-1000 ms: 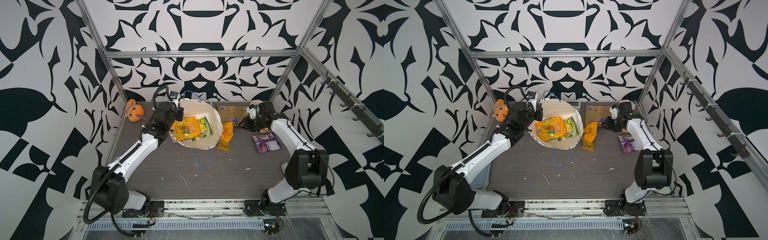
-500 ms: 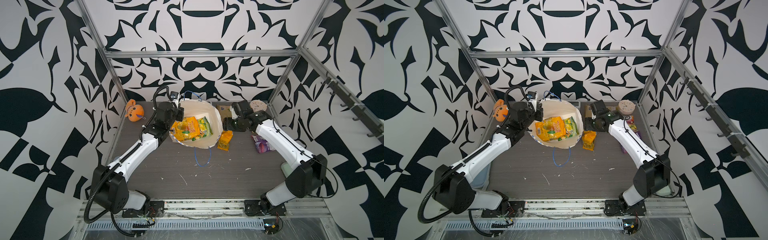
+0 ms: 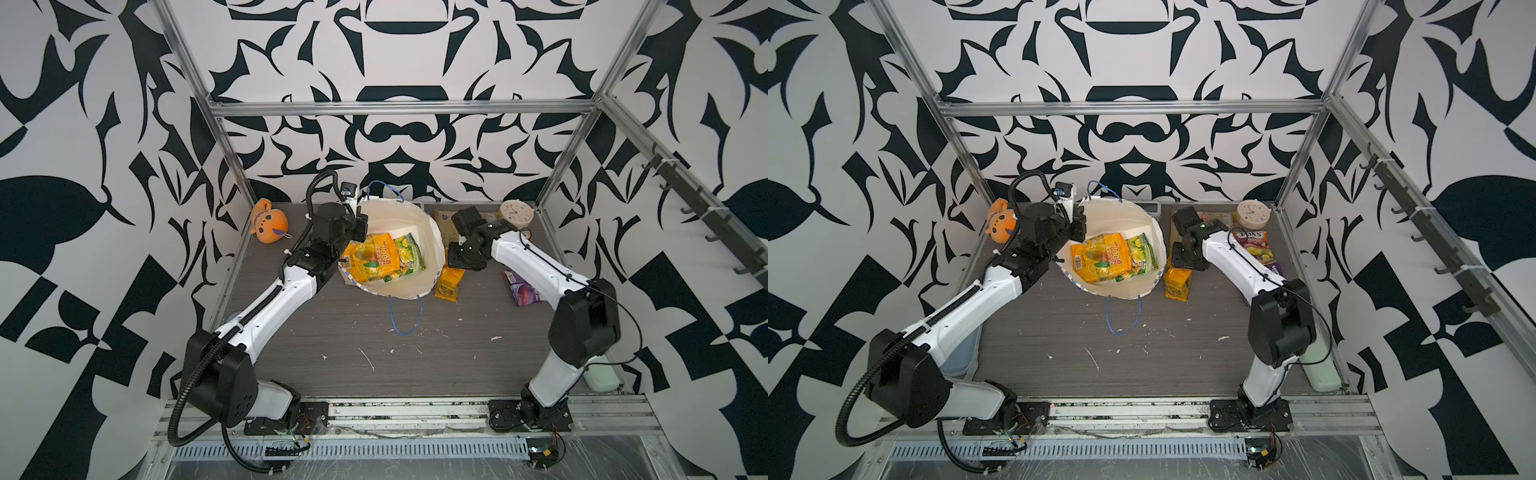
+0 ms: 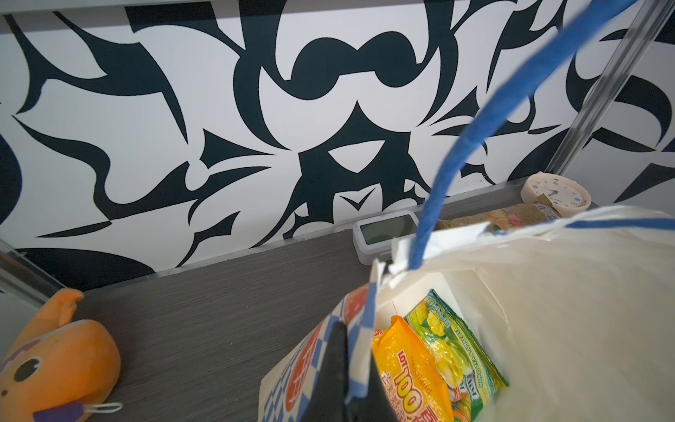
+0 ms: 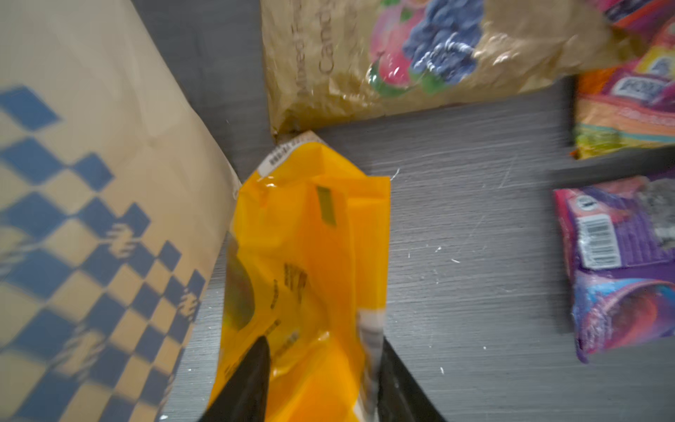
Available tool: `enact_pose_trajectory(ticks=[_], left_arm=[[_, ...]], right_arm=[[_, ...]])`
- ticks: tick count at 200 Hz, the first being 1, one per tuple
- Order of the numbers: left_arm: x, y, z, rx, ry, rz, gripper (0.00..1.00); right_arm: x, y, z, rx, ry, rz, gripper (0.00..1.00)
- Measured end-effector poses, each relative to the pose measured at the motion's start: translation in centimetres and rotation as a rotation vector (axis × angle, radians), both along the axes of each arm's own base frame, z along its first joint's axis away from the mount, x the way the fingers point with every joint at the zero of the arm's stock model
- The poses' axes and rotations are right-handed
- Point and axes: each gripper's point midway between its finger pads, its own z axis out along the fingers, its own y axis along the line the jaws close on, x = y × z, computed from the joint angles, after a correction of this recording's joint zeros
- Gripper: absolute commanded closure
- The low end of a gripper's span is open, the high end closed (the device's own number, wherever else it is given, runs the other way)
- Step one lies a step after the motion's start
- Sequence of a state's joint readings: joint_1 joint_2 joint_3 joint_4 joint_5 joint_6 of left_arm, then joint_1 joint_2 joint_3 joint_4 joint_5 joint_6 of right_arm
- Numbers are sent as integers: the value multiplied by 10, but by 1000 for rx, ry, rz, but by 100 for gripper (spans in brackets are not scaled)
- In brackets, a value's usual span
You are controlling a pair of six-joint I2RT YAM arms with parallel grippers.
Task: Take the snacks out of the paper bag
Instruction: Move the snack to the middle-right of the table.
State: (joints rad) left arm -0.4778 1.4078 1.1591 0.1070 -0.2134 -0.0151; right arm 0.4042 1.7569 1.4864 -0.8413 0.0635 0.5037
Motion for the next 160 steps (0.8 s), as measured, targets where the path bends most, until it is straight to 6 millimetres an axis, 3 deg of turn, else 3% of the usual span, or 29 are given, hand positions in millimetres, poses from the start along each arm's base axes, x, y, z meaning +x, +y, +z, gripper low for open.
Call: enact_pose_trajectory(ticks=[29, 90, 103, 140, 160], left_arm=[[0, 0, 0, 1, 0, 0, 100], [1, 0, 0, 0, -1, 1, 100], [1, 0, 0, 1, 0, 3, 100], [1, 1, 0, 2, 0, 7, 100], [2, 2, 0, 2, 0, 9, 100]], right_arm=[[0, 7, -4, 7, 16, 2, 100], [-3, 34, 35, 143, -36, 109, 100], [-1, 20, 48, 191, -71, 90, 100], [-1, -49, 74, 192, -160, -41, 100], [-7, -48, 77, 225, -183, -28, 97]])
